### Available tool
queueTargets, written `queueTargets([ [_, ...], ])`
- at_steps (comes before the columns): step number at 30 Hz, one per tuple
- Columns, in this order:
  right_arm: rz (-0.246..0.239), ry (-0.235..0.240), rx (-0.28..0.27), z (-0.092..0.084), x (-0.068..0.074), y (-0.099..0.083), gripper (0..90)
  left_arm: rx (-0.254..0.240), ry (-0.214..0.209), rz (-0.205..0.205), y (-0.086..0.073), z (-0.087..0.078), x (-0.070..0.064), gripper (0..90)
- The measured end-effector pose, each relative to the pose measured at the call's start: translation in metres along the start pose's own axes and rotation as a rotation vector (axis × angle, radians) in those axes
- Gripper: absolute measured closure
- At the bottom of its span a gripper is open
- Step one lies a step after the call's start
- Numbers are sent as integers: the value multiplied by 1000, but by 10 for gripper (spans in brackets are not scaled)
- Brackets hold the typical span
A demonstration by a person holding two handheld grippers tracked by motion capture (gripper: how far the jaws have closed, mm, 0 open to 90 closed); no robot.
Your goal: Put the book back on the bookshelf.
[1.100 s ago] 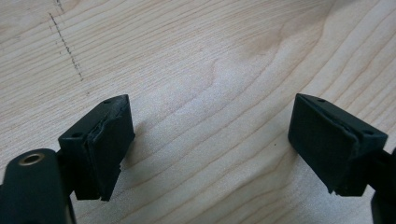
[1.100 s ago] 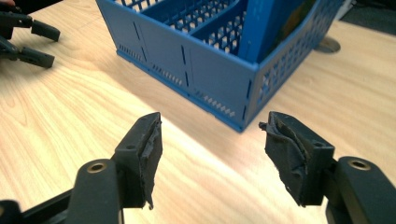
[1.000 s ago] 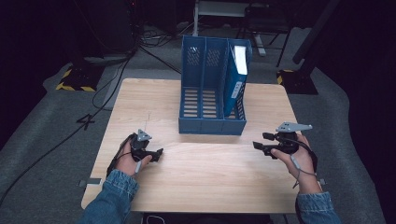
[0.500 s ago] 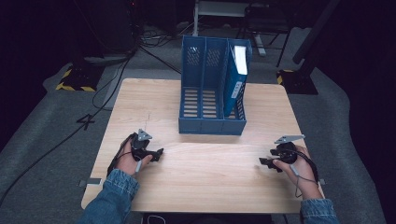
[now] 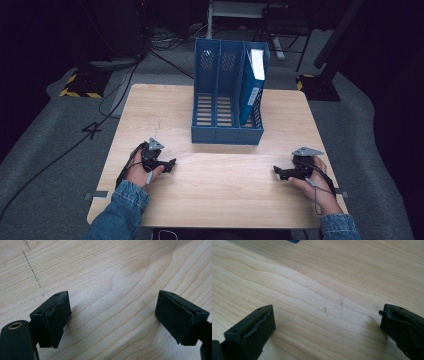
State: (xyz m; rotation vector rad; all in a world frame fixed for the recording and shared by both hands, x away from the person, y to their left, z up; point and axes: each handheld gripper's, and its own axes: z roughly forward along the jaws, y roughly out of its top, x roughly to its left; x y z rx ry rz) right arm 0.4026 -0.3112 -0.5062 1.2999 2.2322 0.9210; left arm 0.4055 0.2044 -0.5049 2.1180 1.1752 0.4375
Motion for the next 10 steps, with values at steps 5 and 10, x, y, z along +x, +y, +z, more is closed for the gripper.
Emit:
queueTargets([
  [5, -1, 1, -1, 0, 0, 0, 0, 1, 1, 7, 0, 0, 0, 137],
  [10, -2, 6, -3, 0, 0, 0, 0, 1, 0, 5, 1, 1, 0, 137],
])
